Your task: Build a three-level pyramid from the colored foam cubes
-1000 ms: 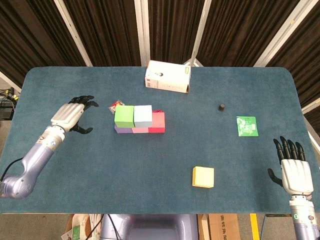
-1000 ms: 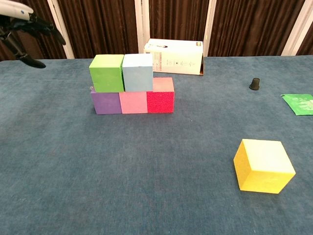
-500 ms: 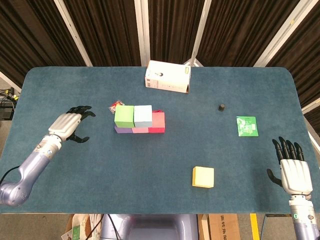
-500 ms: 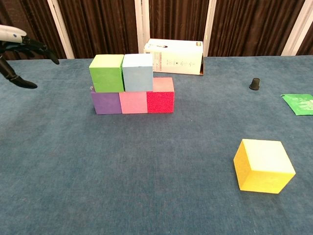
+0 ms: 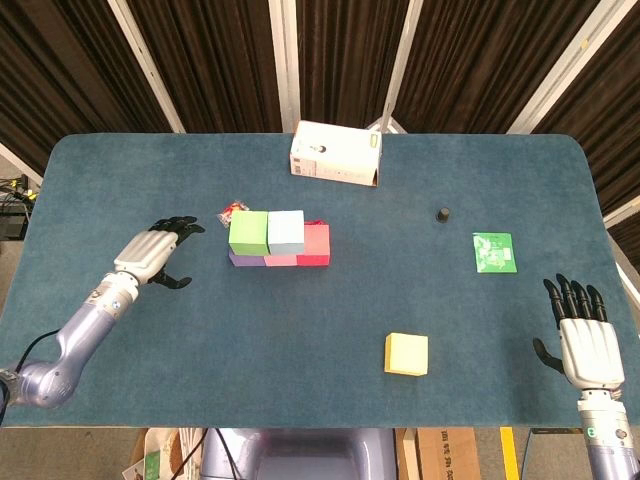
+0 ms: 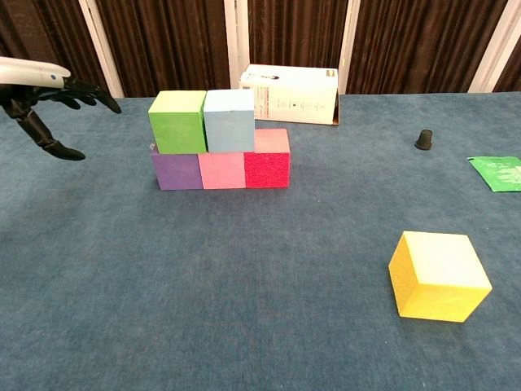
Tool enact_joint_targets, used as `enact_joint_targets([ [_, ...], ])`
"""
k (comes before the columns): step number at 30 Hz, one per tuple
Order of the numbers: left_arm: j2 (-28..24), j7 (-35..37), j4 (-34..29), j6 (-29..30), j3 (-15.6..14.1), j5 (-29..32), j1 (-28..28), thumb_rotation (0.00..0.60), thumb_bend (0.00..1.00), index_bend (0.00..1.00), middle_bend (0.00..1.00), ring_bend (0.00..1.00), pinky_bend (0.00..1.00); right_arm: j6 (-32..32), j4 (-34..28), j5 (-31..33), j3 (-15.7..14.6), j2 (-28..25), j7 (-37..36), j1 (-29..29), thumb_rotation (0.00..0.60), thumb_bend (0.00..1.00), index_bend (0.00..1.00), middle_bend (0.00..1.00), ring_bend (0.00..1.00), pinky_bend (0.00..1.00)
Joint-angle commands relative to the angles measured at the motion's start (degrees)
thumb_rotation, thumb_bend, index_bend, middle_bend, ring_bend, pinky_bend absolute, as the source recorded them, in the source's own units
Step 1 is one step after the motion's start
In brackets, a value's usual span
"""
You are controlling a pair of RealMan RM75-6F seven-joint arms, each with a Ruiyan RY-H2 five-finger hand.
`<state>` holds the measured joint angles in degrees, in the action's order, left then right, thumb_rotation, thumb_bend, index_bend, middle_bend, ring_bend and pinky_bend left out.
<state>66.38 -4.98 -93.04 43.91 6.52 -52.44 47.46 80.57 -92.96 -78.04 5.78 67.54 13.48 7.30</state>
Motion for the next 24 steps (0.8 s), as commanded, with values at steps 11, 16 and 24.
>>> enact_joint_targets([
  [11, 3.2, -7.1, -0.8, 0.9, 0.5, 5.5, 3.1, 0.6, 0.32, 0.14, 0.03, 0.0, 0.0, -0.1, 0.3, 0.7, 0.3, -0.1, -0.2, 0.0, 0.6, 0.32, 0.05, 0.01, 0.0, 0.0],
  [16, 4.5, -9.3, -0.7, 1.5, 0.2, 7.2, 3.9, 0.6, 0.32, 0.13, 0.03, 0.0, 0.0, 0.0, 0.2, 0.8, 0.4, -0.3, -0.5, 0.0, 0.6, 0.32, 0.05, 0.01, 0.0, 0.0],
  [24, 6.0, -11.3, -0.2, 2.5, -0.1, 9.1, 4.5, 0.6, 0.32, 0.12, 0.03, 0.0, 0.0, -0.3, 0.3, 0.9, 0.3, -0.4, -0.9, 0.0, 0.6, 0.32, 0.05, 0.01, 0.0, 0.0],
])
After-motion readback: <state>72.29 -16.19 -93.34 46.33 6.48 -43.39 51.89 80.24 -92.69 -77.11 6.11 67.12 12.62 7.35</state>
